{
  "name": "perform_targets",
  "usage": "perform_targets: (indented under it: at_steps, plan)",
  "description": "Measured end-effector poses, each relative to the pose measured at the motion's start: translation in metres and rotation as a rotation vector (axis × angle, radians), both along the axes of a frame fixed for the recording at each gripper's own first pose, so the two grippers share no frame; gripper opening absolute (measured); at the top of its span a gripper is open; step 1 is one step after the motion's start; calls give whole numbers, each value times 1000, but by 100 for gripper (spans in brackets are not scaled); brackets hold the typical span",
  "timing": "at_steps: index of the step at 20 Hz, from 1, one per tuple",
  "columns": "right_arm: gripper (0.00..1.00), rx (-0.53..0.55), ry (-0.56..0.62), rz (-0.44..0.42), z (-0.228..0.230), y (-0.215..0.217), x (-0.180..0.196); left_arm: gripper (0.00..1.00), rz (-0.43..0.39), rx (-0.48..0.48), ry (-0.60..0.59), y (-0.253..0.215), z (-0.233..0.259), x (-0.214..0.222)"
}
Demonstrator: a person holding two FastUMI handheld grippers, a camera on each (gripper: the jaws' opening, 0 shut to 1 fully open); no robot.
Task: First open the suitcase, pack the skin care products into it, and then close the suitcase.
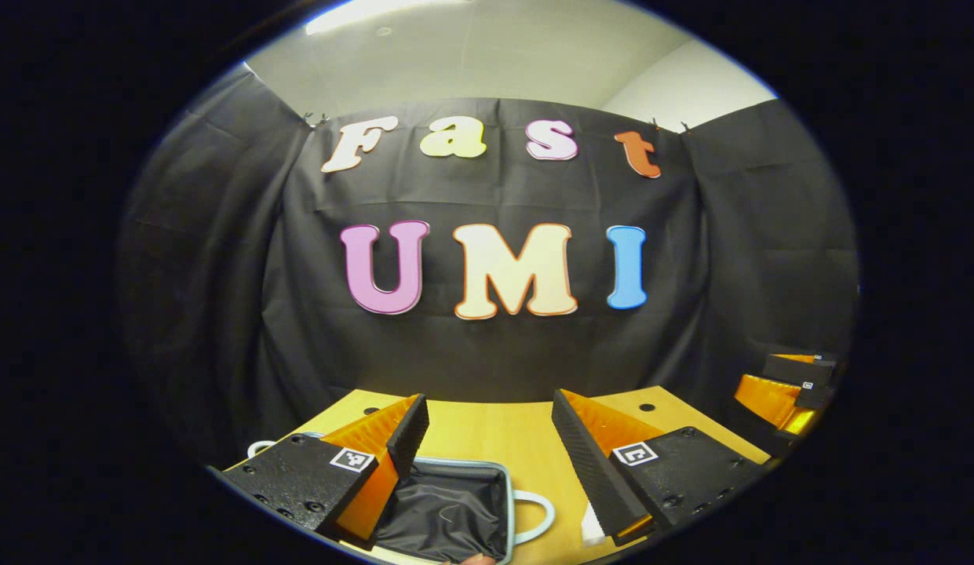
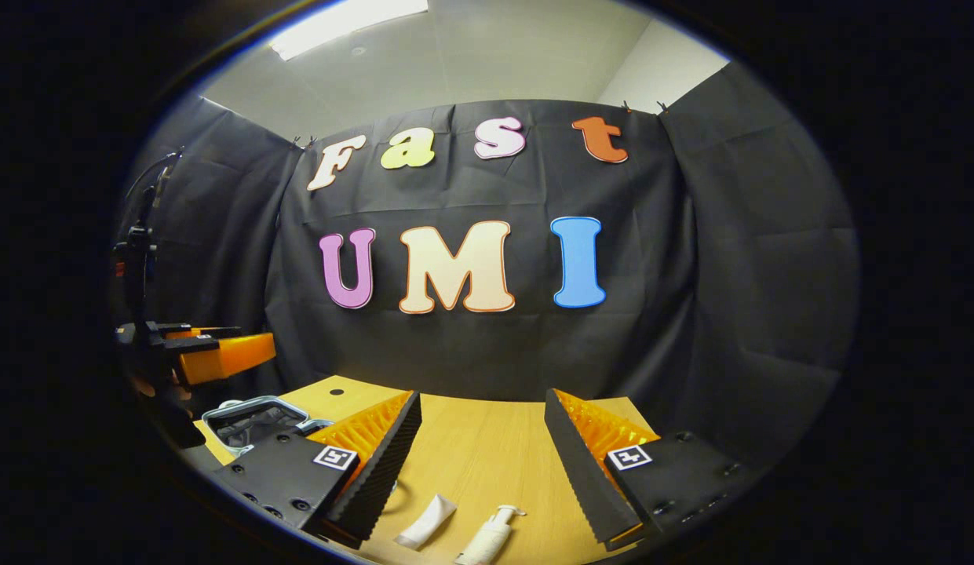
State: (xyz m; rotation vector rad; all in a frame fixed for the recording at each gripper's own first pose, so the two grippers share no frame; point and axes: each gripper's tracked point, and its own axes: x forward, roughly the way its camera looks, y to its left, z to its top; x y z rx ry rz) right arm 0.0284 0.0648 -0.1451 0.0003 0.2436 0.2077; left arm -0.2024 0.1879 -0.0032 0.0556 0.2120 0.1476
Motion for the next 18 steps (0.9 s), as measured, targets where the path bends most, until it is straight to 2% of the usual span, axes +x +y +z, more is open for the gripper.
perform_targets:
  at_steps: [3,6,10,15,18]
  plan:
    - [100,-6,-5,-13,3,-14,-2,94,-29,10,12,-12,-4,3]
    - [100,-12,9,-32,-1,-28,-6,94,-73,-24,73,-32,-28,6]
    - [100,-37,19,-60,-2,-47,-10,95,-122,-67,203,-62,-80,11]
    - [100,-68,55,-102,-14,-68,-18,95,-169,-183,369,-100,-156,13]
    - [100,-87,85,-121,-24,-78,-23,93,-193,-218,471,-118,-199,4]
